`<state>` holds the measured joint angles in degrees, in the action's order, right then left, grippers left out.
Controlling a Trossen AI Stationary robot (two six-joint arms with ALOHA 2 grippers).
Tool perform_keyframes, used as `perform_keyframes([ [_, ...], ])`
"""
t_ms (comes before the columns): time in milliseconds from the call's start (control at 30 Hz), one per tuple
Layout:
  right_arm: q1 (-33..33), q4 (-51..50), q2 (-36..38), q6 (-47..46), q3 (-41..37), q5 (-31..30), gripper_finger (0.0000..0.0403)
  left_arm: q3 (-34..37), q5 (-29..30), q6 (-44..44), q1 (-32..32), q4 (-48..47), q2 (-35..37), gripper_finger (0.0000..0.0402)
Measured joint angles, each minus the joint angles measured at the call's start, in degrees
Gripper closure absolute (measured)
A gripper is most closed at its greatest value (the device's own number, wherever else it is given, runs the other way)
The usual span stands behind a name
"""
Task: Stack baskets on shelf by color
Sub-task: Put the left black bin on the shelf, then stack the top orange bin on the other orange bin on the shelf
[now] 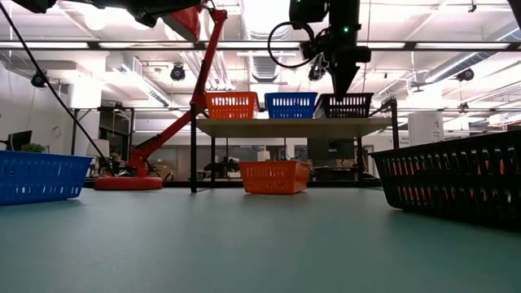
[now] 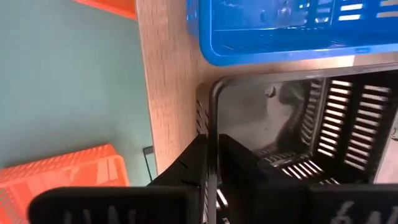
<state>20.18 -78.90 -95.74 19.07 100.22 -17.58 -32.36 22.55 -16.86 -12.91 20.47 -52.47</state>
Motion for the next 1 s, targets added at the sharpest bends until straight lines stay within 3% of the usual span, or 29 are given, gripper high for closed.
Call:
perform_keyframes([
  [333, 0.0, -3.1, 0.0, -3.2, 1.5, -0.4, 0.0305, 0.0, 0.0, 0.0, 0.0, 0.0, 0.0, 0.0402],
  [500, -1.3, -9.1, 0.0, -10.7, 5.8, 0.1, 0.0289, 0.0, 0.0, 0.0, 0.0, 0.0, 0.0, 0.0402],
  [633, -4.5, -8.5, 1.6, -15.5, 7.4, 5.8, 0.0288, 0.0, 0.0, 0.0, 0.0, 0.0, 0.0, 0.0402],
  [767, -12.3, 8.6, 6.9, -14.4, 0.5, 11.7, 0.03, 0.0, 0.0, 0.0, 0.0, 0.0, 0.0, 0.0402],
  [1000, -26.8, 59.3, 15.2, -3.8, -25.7, 13.4, 0.0333, 0.0, -0.2, 3.1, 0.0, 0.0, 0.0, 0.0402],
])
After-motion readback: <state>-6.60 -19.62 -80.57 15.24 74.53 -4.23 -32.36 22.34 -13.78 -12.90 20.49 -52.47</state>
